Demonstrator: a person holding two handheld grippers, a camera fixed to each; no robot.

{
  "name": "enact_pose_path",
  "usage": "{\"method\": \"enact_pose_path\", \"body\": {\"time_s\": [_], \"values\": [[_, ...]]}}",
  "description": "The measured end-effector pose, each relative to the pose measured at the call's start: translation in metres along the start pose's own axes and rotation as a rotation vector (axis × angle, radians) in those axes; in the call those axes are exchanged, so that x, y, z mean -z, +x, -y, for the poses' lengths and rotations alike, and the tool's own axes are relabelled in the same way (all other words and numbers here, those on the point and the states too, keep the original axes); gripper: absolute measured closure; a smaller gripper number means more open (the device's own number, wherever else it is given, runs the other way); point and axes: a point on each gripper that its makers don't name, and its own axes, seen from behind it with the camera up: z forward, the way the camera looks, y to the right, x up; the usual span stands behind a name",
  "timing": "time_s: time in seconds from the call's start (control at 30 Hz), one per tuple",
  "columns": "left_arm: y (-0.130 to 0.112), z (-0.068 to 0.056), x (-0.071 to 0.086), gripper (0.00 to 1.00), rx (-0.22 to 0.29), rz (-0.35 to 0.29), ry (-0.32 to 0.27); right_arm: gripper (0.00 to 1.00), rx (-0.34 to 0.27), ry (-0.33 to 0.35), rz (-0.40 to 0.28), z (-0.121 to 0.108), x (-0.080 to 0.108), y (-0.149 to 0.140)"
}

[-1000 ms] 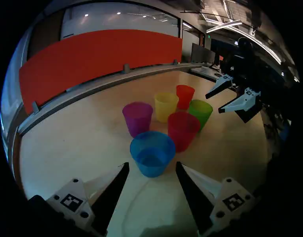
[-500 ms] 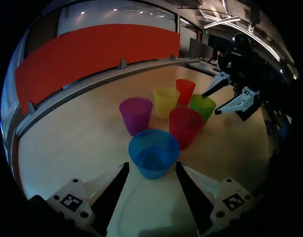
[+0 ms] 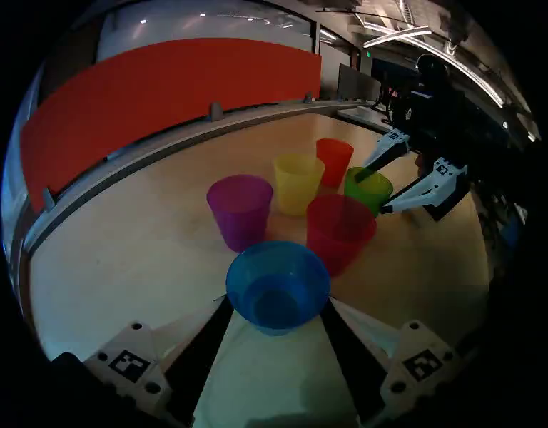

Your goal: Pour water

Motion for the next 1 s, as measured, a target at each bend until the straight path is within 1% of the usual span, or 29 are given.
{"method": "enact_pose_path", "body": {"time_s": [0.37,0.57,0.87,1.0], "values": [[0.0066,0.0000,-0.0085,0.13,0.002,-0.006,-0.003,0.00,0.003,0.006,0.002,-0.0008,-0.0072,0.0013],[0.0084,-0.0002,-0.0100,0.13,0.004,-0.007,0.002,0.00,0.005,0.007,0.000,-0.0008,-0.0074,0.0026],[0.0097,0.0006,-0.0106,0.14,0.028,-0.014,0.003,0.00,0.011,0.006,0.002,-0.0003,-0.0067,0.0029],[0.0096,0.0005,-0.0105,0.14,0.029,-0.018,0.004,0.00,0.012,0.008,0.003,0.0007,-0.0076,0.0029]]}}
